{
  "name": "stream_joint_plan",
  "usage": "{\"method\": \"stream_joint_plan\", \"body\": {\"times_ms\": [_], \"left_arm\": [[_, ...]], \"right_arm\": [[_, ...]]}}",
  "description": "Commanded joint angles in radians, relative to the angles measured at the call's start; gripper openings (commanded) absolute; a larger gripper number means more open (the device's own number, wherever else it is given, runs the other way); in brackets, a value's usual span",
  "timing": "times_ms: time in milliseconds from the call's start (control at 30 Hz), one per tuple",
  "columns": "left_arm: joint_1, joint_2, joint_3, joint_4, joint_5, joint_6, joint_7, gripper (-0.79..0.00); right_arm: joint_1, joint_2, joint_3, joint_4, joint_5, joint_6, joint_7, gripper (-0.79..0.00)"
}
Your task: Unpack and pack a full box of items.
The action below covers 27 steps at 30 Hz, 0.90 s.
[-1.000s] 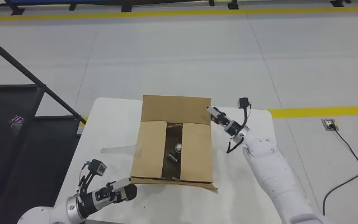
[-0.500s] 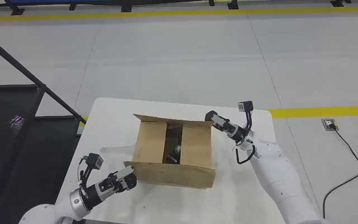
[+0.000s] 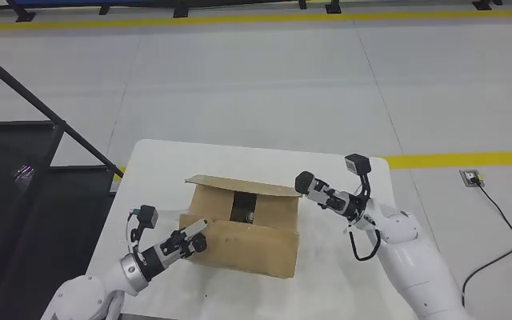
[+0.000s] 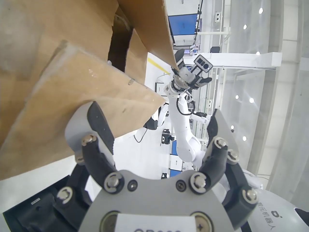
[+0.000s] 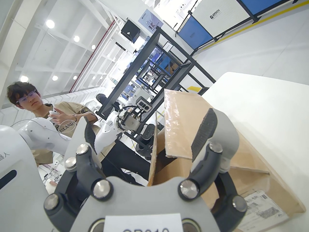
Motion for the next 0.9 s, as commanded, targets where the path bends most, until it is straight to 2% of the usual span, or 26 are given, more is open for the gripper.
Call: {"method": "stream_joint_plan", "body": {"times_ms": [0,100,233,533,633,767,867], "left_arm": [[-0.009,-0.002,0.021,0.007,0.015,-0.001,0.015,0.000],[-0.016,-0.004,0.043,0.018,0.030,-0.010,0.030,0.000],[-0.021,-0.006,0.067,0.030,0.050,-0.023,0.047,0.000],[-0.051,-0.010,0.104,0.051,0.078,-0.041,0.067,0.000],[-0.059,-0.012,0.112,0.055,0.090,-0.049,0.078,0.000],[-0.067,-0.013,0.121,0.061,0.104,-0.048,0.092,0.000],[-0.073,-0.016,0.138,0.069,0.119,-0.045,0.109,0.000]], "right_arm": [[-0.009,0.010,0.000,-0.014,0.022,0.033,0.033,0.000],[-0.013,0.018,0.000,-0.027,0.054,0.109,0.080,0.000],[-0.007,0.020,-0.010,-0.062,0.029,0.343,0.038,0.000],[-0.010,0.020,-0.009,-0.062,0.028,0.349,0.027,0.000],[-0.025,0.020,-0.018,-0.101,0.005,0.468,-0.025,0.000],[-0.029,0.020,-0.036,-0.135,0.049,0.633,0.039,0.000],[-0.031,0.021,-0.042,-0.151,0.092,0.699,0.090,0.000]]}}
